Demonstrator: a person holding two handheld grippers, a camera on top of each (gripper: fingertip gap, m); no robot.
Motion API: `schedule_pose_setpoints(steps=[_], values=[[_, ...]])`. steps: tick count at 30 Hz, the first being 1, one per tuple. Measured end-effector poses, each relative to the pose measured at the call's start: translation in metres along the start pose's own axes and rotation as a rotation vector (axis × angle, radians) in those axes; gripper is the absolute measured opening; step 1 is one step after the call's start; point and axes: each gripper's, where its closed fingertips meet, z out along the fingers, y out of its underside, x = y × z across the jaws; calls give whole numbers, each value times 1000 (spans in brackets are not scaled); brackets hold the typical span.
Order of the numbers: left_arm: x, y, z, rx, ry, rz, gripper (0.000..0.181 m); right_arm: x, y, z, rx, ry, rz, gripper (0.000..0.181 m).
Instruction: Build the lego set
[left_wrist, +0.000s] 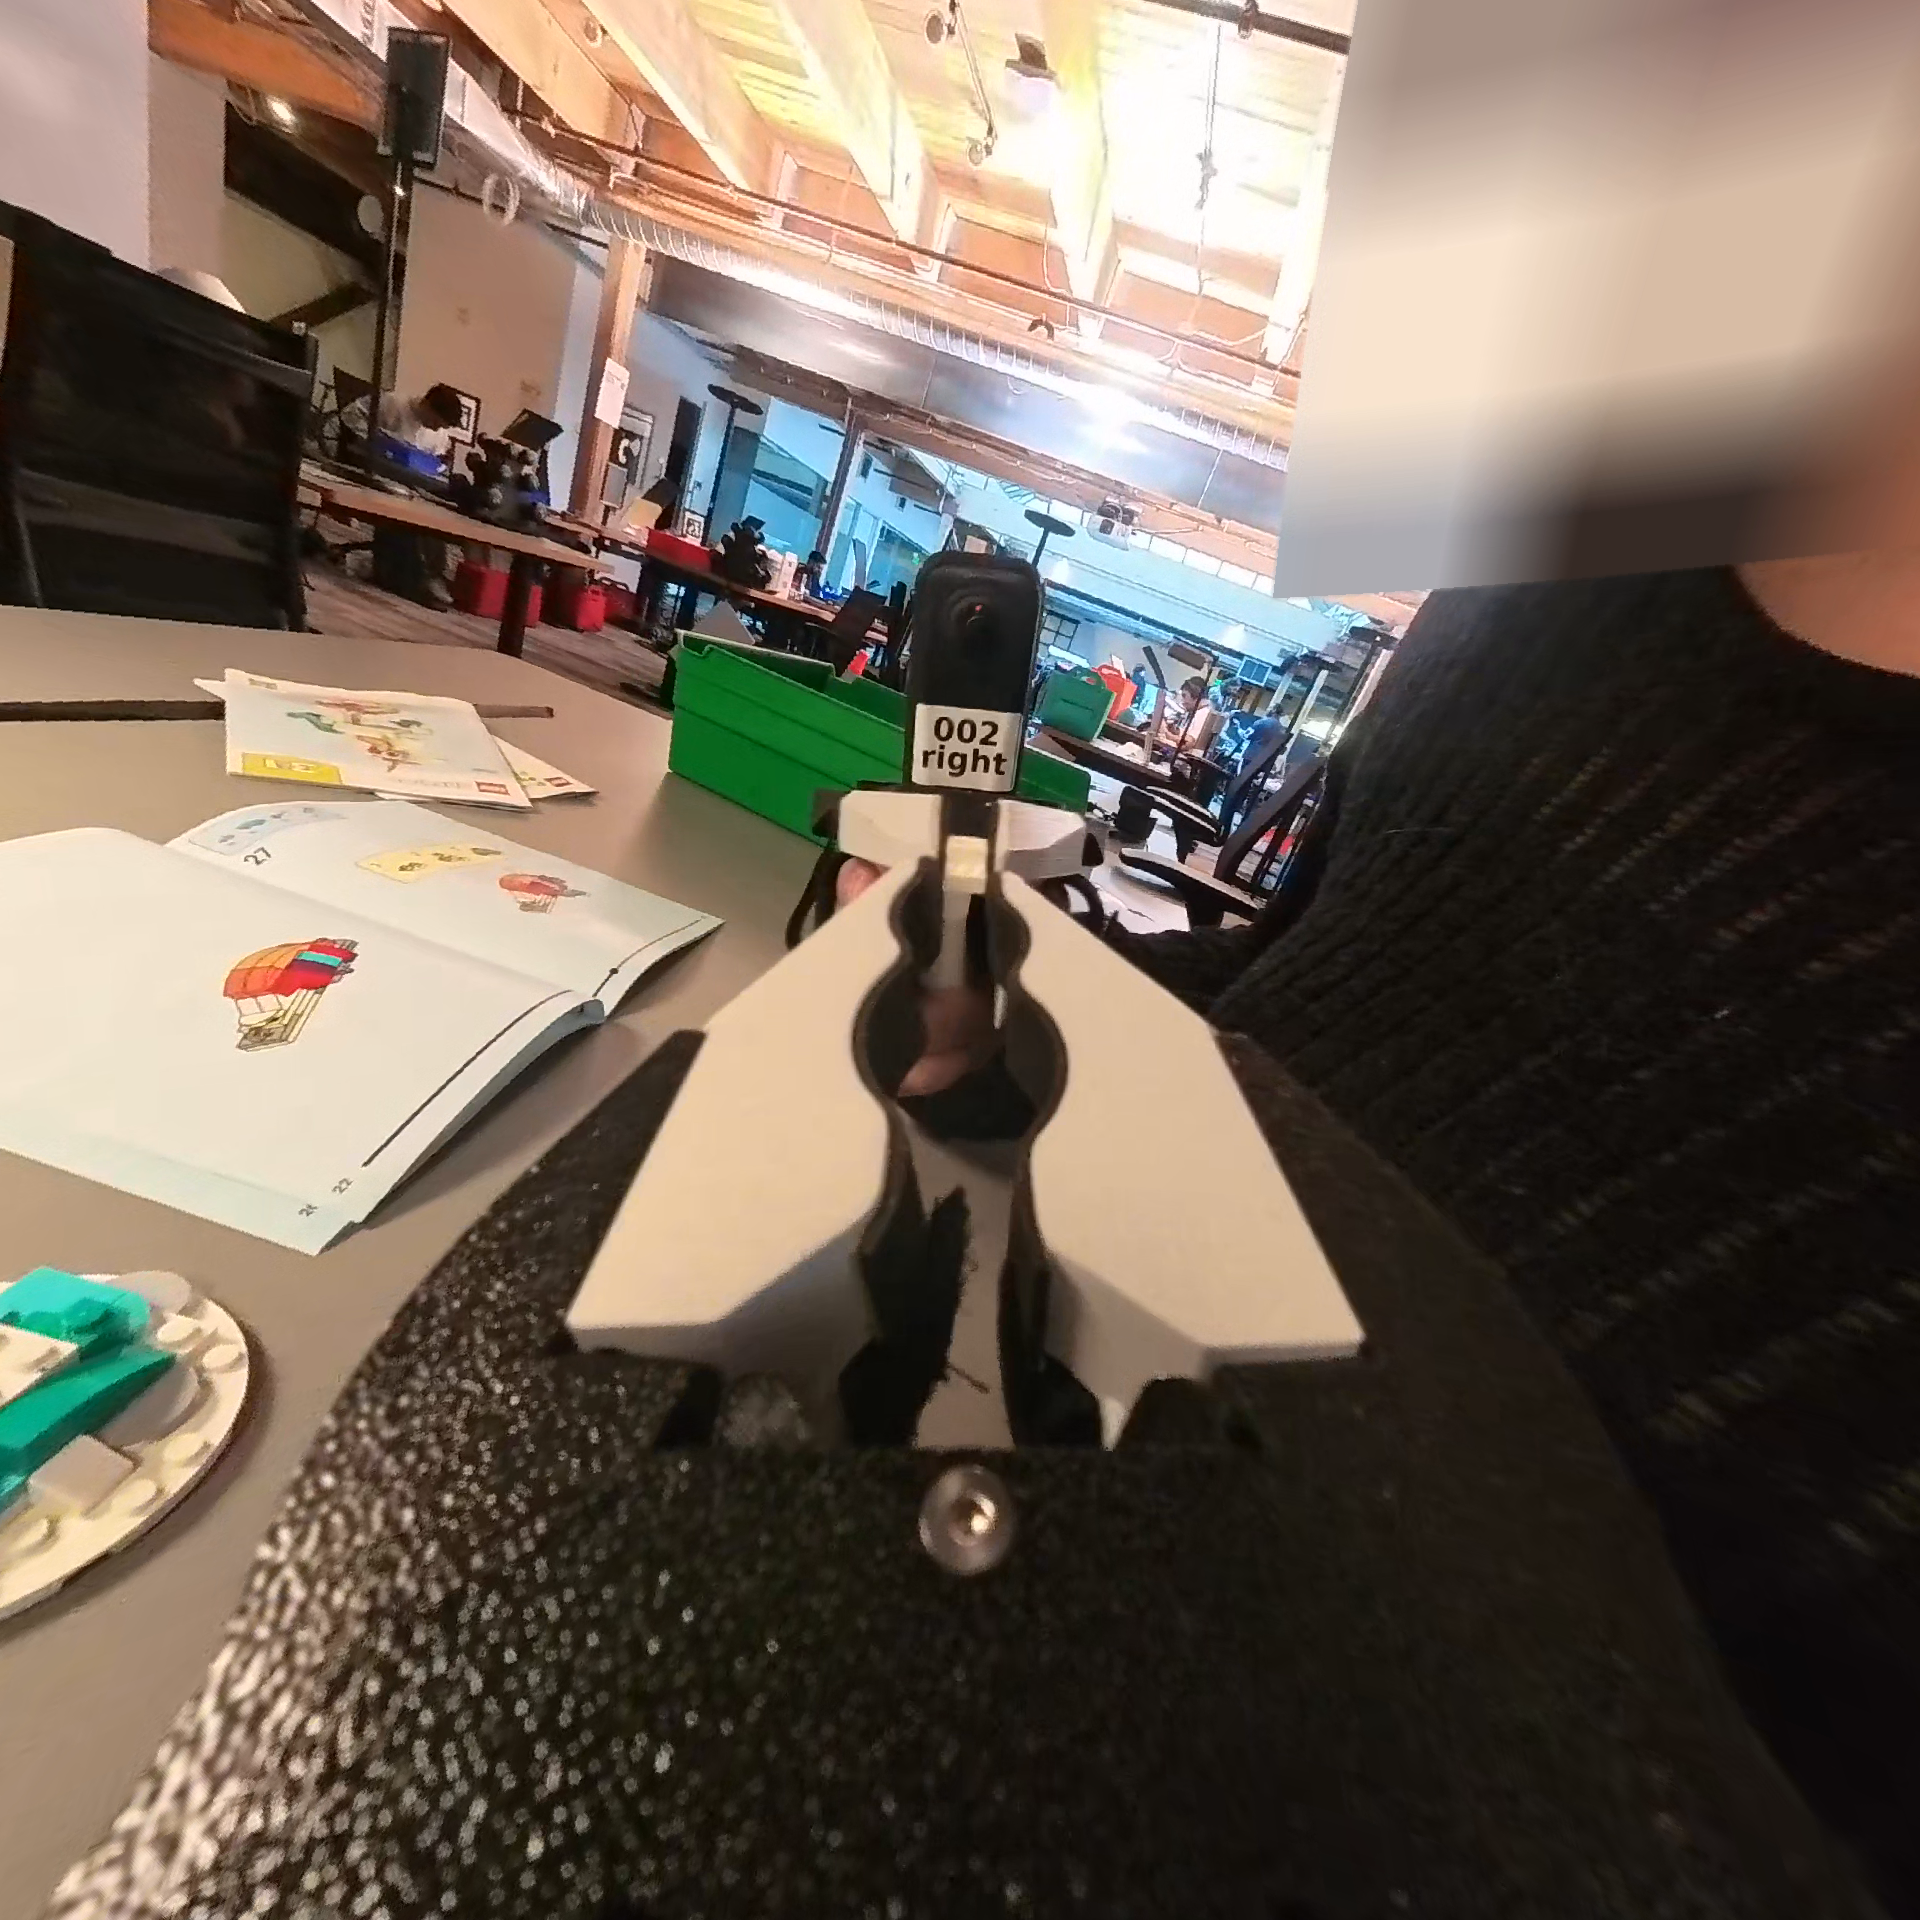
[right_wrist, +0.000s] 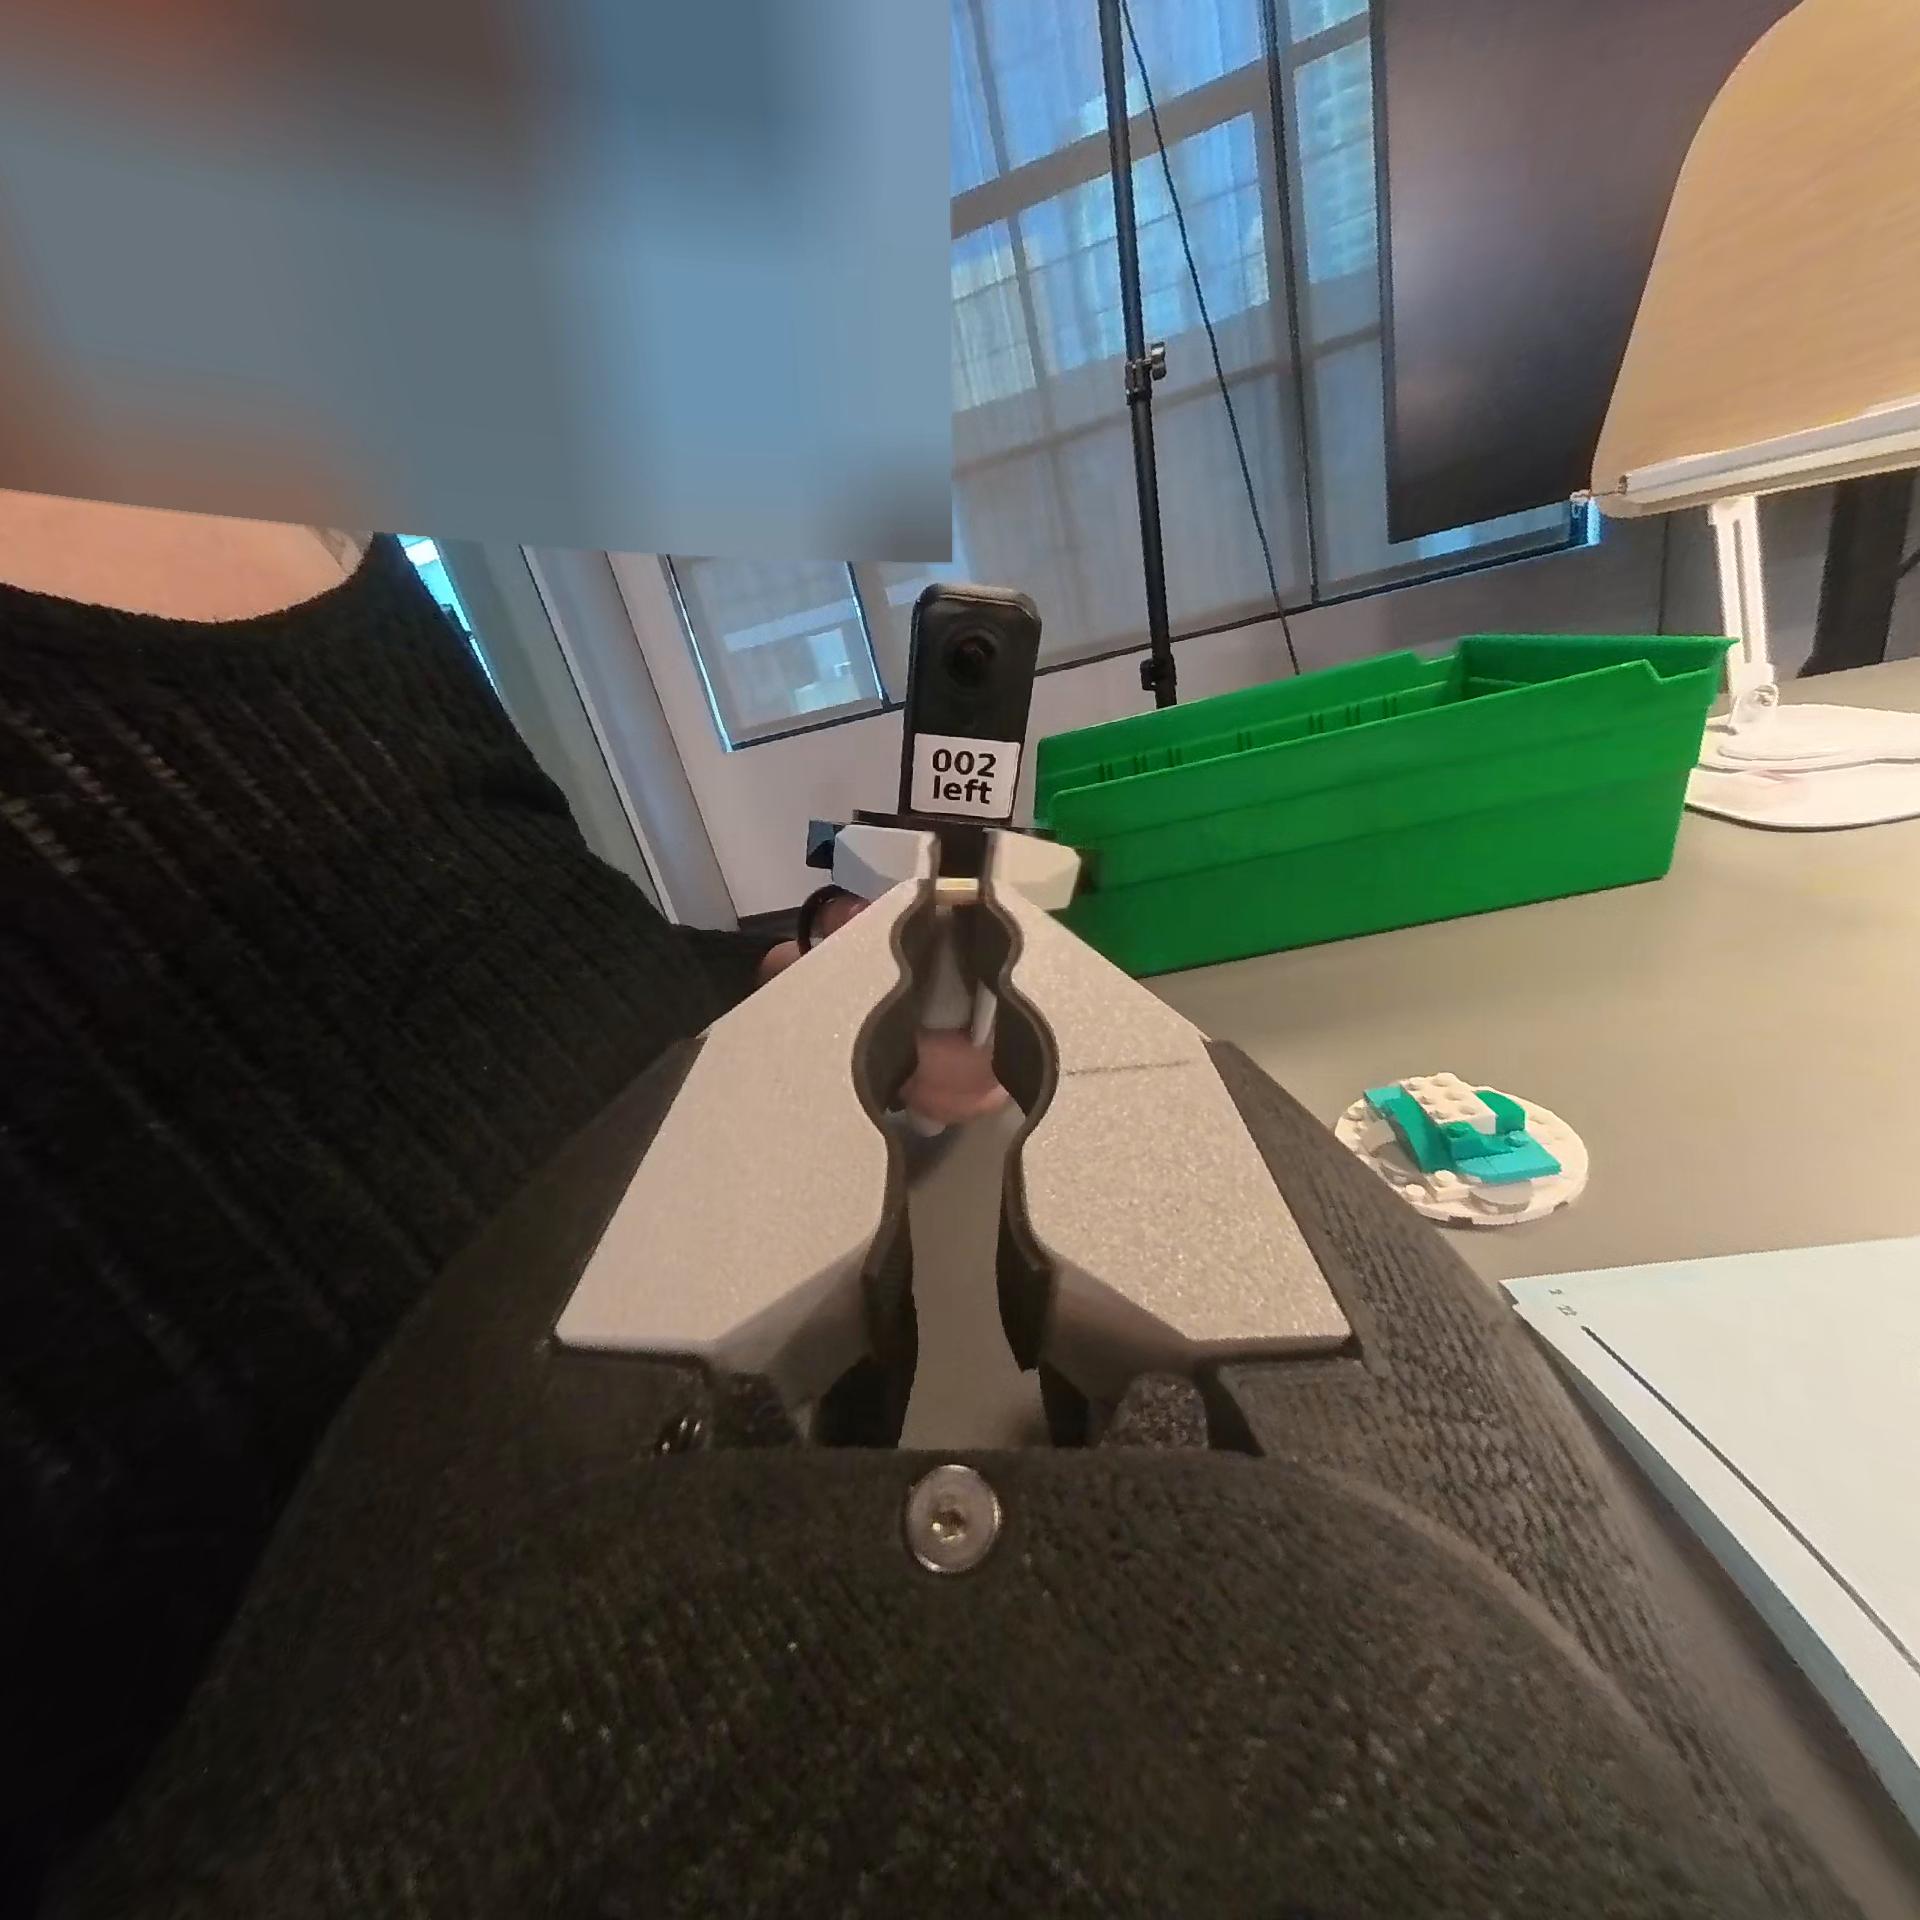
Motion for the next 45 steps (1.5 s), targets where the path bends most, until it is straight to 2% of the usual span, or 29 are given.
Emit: schedule_pose_setpoints(steps=[7,8,9,12,15,17,19,22,28,39,45], values=[[-3,6,0,-45,-36,52,5,2,5,-3,-36,33,-70,7],[-4,6,-2,-51,-57,76,5,7,4,-5,-37,78,-110,15],[-7,7,-4,-58,-80,95,5,15,0,-11,-27,146,-168,25],[-13,6,-15,-91,-152,172,5,50,-20,-48,4,418,-360,33],[-14,7,-29,-146,-197,232,5,84,-54,-113,89,816,-586,35],[-16,9,-37,-178,-233,261,5,92,-78,-160,185,1078,-691,37],[-21,11,-46,-199,-284,293,5,94,-87,-186,207,1209,-720,39],[-34,16,-61,-225,-393,358,5,98,-84,-192,226,1229,-677,40],[-51,1,-75,-126,-580,527,5,102,-77,-183,166,1221,-703,38],[-61,-18,-72,-18,-637,613,5,108,-73,-181,141,1224,-690,32],[-62,-24,-78,29,-655,597,5,108,-63,-159,64,1132,-726,29]])
